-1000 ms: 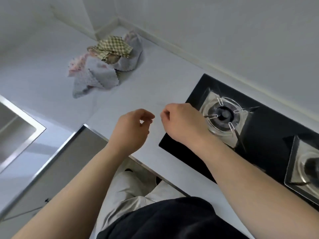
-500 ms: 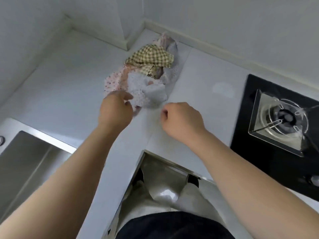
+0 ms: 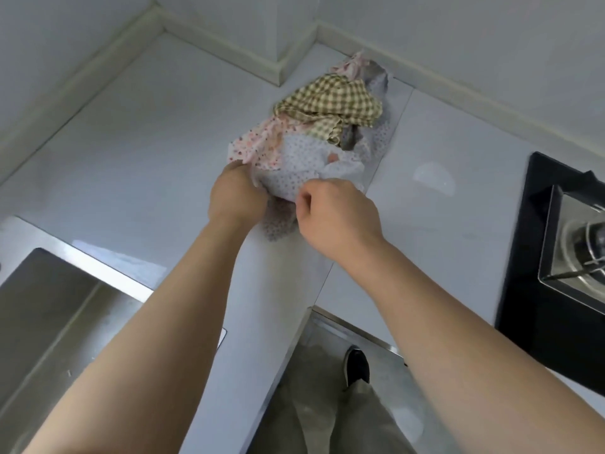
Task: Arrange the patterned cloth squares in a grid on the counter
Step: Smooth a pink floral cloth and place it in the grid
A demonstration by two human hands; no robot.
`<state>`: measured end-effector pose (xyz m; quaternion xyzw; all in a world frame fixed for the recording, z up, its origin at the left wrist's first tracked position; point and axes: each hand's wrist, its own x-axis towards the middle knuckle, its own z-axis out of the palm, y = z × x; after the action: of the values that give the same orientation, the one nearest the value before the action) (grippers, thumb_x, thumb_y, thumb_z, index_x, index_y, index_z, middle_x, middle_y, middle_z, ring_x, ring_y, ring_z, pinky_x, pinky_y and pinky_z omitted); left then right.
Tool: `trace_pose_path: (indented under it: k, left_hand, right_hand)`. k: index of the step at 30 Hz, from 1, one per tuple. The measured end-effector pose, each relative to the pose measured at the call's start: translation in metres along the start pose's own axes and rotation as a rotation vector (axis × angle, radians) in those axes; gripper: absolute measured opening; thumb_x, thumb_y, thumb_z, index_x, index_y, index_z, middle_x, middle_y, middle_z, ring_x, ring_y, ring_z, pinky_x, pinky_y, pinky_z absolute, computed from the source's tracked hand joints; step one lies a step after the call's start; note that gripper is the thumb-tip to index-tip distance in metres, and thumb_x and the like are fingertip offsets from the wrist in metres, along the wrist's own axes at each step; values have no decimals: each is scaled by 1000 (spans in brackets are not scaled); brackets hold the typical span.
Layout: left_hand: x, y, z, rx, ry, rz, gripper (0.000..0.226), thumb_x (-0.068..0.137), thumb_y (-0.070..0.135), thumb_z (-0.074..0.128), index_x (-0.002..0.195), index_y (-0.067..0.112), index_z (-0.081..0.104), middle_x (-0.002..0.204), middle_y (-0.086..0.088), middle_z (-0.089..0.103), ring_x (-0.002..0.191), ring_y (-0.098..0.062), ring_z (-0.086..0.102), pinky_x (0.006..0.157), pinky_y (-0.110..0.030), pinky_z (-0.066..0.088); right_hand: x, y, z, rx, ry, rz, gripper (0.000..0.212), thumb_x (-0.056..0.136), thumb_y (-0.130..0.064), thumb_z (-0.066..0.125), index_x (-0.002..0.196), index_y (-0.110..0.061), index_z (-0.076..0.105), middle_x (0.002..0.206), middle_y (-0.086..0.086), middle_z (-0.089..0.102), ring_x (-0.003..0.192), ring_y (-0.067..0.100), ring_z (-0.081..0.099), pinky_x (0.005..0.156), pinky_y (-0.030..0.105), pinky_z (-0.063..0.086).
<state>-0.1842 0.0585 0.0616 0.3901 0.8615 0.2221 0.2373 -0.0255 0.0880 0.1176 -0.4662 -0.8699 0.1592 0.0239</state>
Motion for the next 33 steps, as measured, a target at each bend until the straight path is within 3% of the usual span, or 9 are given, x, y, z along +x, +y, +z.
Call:
trace_pose_path:
  k: [3,6,8,11,17,21,25,28,33]
  left_hand:
    - [-20,19,-19,-65,177,167,61,89,-6,45,149,8,48,160,-4,37,140,-23,45,108,-23,33]
    - [-37,57,-42,-56,346,422,62,85,-3,43,145,9,53,158,1,42,129,-20,53,99,-29,45]
    - [-48,84,-52,-72,431,543,62,83,1,41,143,9,55,156,1,45,132,-14,47,100,-14,38]
    - [-61,109,-46,-133,566,671,57,85,4,39,138,7,60,151,-2,51,131,-9,42,96,7,21]
    - [-84,119,-8,-143,799,923,50,89,-7,43,134,1,63,134,-8,62,118,-5,50,97,1,29]
    - [-113,117,4,-144,855,946,52,90,7,38,138,4,58,129,-2,59,107,8,40,91,1,31]
    - [-155,110,10,-173,851,940,53,89,0,44,140,8,59,127,-6,60,113,-16,56,98,-20,46]
    - [-196,111,7,-249,787,886,47,92,4,52,136,14,63,124,-2,62,111,-18,60,99,-33,50]
    - [-262,119,-8,-299,758,873,29,94,15,58,118,20,73,110,5,66,106,-11,59,85,-3,32]
  right_hand:
    - [-5,7,-9,40,0,-5,21,101,-27,46,99,-20,66,94,-1,65,88,27,63,57,32,41]
    - [-1,15,-20,140,61,-62,21,99,-30,53,114,-20,63,109,3,65,106,29,62,73,40,54]
    - [8,17,-26,283,129,-121,37,95,-39,55,128,-22,56,119,1,63,106,25,61,79,41,55]
    - [27,19,-33,529,297,-182,42,86,-48,53,119,-23,49,110,-4,62,93,14,61,70,34,49]
    - [21,37,-41,777,511,-334,19,98,-43,53,101,-27,42,81,-14,58,63,-3,57,49,13,37]
    - [-3,56,-40,804,648,-349,7,103,-22,44,97,-22,47,80,-9,60,68,7,58,54,24,39]
    - [-51,74,-42,687,787,-356,13,102,-16,40,94,-17,51,91,2,60,79,13,55,57,20,36]
    - [-98,83,-57,655,839,-317,16,102,-19,40,97,-20,55,100,4,61,89,18,56,65,25,36]
    - [-181,95,-89,592,809,-264,17,100,-15,43,109,-20,56,95,-3,64,84,16,59,68,32,45]
